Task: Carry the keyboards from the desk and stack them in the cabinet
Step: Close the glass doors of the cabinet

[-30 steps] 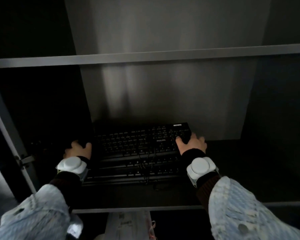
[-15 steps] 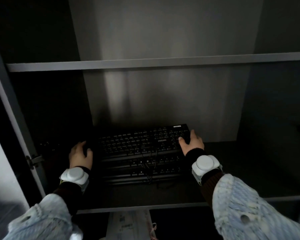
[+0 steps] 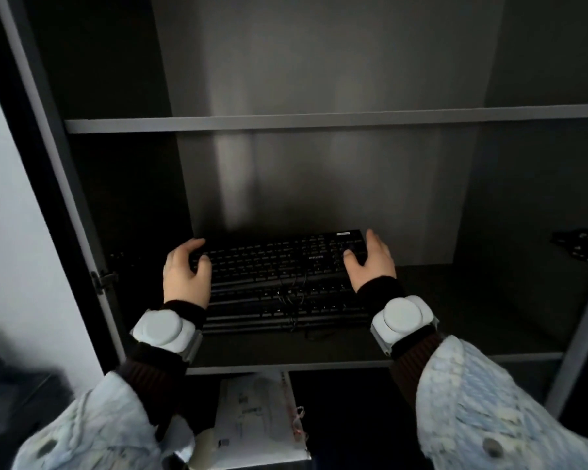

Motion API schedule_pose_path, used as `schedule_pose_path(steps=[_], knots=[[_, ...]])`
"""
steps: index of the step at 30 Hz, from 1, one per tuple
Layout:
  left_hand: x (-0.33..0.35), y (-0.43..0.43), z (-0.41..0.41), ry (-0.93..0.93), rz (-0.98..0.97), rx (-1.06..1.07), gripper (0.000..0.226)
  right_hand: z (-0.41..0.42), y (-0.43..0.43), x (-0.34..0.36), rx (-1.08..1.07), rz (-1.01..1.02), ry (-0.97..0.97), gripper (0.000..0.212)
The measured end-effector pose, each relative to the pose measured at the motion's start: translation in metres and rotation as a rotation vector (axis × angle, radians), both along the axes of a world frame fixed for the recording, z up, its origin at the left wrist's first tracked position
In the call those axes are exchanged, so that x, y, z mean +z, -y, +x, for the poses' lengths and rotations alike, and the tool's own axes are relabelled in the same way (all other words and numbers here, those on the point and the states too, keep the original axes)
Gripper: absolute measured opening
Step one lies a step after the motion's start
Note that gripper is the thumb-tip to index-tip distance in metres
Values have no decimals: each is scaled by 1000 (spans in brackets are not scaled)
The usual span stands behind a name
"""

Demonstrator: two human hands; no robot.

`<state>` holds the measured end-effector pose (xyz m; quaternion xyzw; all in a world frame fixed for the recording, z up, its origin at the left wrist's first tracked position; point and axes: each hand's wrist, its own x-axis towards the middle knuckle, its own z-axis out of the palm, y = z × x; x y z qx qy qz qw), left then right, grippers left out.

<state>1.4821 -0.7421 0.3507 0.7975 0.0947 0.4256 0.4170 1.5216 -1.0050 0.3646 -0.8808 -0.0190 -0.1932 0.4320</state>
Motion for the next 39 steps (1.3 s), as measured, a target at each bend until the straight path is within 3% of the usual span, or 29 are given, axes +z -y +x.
schedule_pose_path(steps=[7,14,23,27,33,39], knots=[[10,20,-117,32,85,97,28,-82,24,-1,120,47,-30,66],[-3,16,-277,21,206,614,36,-172,51,-32,224,163,-126,58],[5,18,-394,101,15,990,47,-271,36,-61,336,174,-224,55],[15,10,-407,91,-90,990,59,-291,25,-56,349,154,-222,55],[1,-8,-393,-34,-272,813,83,-311,-1,-45,326,146,-202,55],[-9,-21,-388,-56,-373,694,81,-331,-33,-39,351,100,-159,55]])
